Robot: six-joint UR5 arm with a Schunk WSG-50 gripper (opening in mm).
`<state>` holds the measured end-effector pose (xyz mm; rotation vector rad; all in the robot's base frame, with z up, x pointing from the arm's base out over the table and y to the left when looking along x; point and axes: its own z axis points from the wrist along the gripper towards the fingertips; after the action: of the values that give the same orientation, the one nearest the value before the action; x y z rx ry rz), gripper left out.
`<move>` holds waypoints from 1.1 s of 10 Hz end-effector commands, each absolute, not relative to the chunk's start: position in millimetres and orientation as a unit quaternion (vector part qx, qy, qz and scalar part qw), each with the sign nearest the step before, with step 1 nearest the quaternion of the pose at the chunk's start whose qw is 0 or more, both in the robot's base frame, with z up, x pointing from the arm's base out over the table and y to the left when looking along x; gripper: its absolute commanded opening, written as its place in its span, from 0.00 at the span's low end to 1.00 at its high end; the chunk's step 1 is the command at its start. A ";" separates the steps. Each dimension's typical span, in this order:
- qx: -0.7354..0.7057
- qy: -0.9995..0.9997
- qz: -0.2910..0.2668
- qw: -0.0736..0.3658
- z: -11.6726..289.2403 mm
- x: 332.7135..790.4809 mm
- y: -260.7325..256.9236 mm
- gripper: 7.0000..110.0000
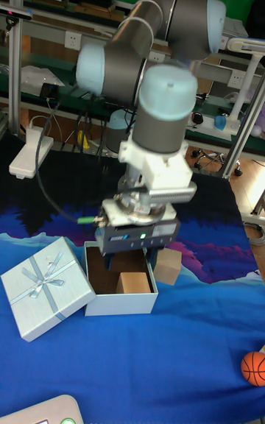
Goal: Take everything out of the gift box
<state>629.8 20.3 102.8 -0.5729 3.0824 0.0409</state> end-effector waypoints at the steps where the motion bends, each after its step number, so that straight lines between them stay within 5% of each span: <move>1: -0.173 0.985 0.008 0.018 53.4 648.1 16.9 0.57; 11: -0.133 0.991 0.032 0.004 42.9 606.6 45.5 0.57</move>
<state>615.5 39.8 48.1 -0.4582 3.1008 0.0798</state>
